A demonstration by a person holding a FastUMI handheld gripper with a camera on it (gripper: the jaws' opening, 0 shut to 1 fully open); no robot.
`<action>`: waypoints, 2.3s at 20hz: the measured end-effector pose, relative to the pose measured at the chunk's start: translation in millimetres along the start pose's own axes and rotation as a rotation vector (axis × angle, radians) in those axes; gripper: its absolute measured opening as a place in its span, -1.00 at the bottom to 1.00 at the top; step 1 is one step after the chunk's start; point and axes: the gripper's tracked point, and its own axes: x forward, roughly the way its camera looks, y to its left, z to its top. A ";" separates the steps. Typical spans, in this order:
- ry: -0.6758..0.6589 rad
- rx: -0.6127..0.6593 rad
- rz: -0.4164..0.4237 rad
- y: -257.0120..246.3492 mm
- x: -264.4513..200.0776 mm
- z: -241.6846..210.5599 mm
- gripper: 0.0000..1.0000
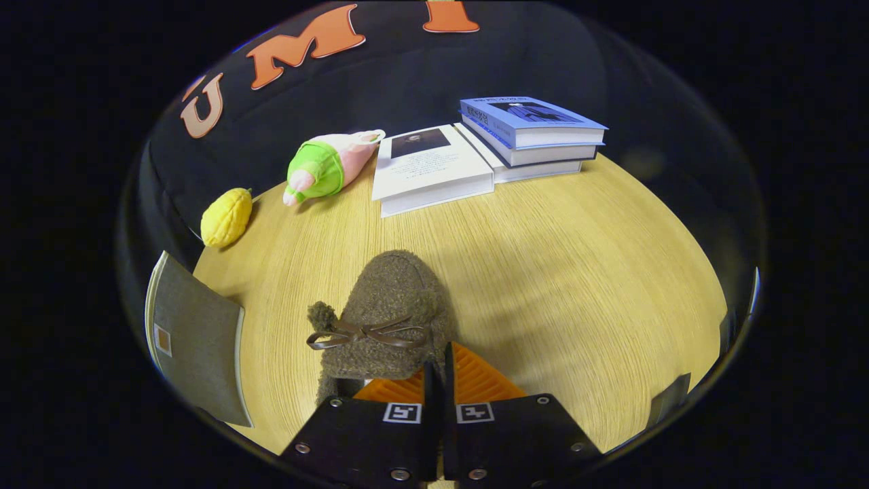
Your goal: Open the storage box then place both shoes into the box .Put the left shoe in first, then the right shoe, with the right side of both shoes facing outward in a uniform manner.
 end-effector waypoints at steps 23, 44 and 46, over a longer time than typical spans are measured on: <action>-0.057 -0.071 0.274 227.6 -142.5 38.9 -0.92; 0.013 -0.117 0.181 351.4 -99.7 -12.0 -0.84; 0.009 -0.133 0.179 356.6 -98.2 -14.6 -0.73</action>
